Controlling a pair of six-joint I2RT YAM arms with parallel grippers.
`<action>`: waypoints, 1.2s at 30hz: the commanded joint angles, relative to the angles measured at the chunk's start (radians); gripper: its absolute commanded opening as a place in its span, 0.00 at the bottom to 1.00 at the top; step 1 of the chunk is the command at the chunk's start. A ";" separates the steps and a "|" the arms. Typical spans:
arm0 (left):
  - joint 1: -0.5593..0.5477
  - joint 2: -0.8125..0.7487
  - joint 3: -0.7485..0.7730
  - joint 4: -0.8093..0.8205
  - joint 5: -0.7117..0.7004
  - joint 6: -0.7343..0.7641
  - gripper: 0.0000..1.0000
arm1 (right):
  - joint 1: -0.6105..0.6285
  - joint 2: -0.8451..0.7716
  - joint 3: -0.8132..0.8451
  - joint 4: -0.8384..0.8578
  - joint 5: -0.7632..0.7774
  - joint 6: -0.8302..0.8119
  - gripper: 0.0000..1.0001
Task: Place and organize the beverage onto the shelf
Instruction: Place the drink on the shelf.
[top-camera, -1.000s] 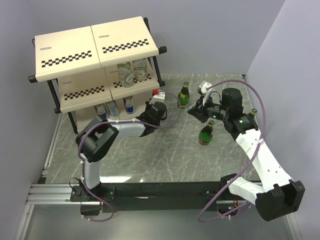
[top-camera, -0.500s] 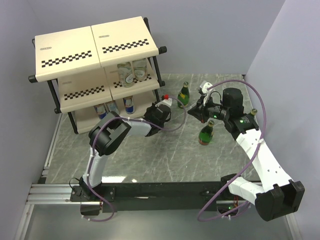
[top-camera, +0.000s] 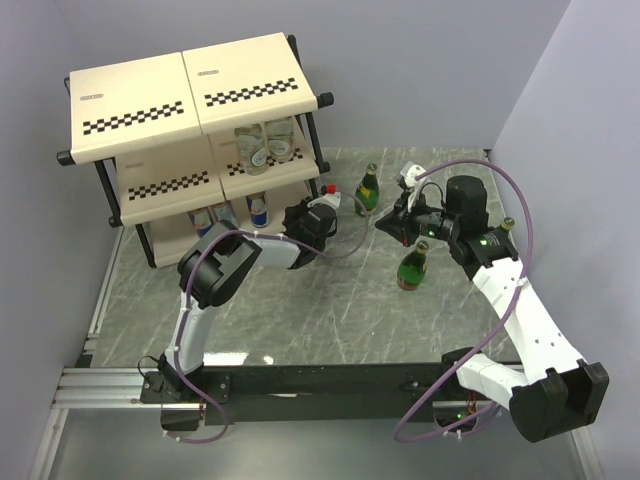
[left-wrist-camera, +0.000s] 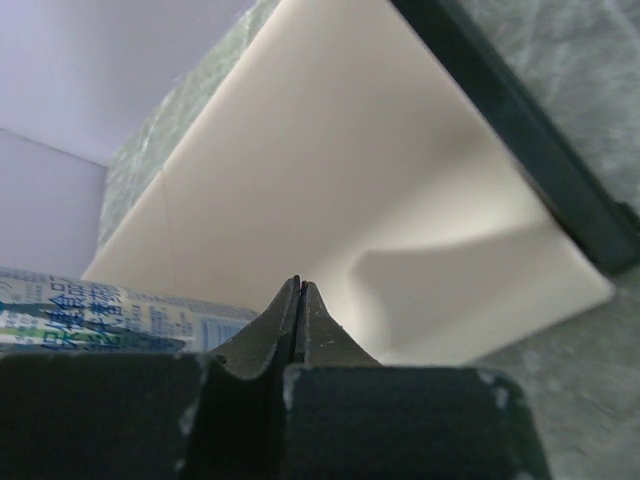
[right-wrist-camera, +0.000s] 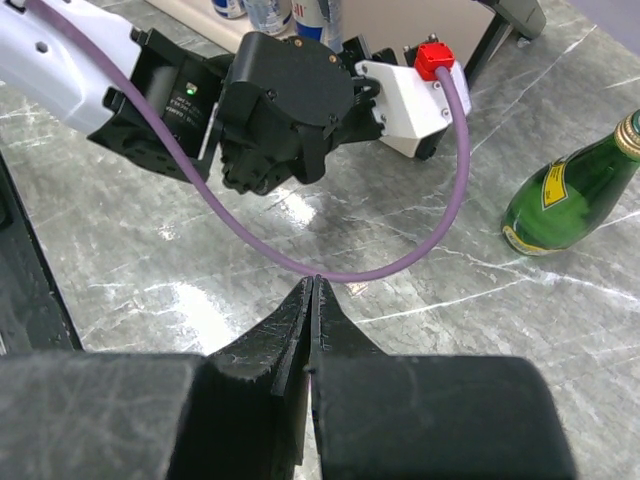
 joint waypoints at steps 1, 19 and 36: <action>0.012 0.023 0.009 0.076 -0.035 0.066 0.01 | -0.008 -0.023 0.004 0.011 -0.018 -0.007 0.06; 0.056 0.044 0.014 0.087 -0.081 0.119 0.00 | -0.009 -0.014 0.010 0.006 -0.030 -0.005 0.06; 0.086 0.017 -0.027 0.055 -0.083 0.083 0.01 | -0.009 -0.017 0.009 0.008 -0.027 -0.004 0.06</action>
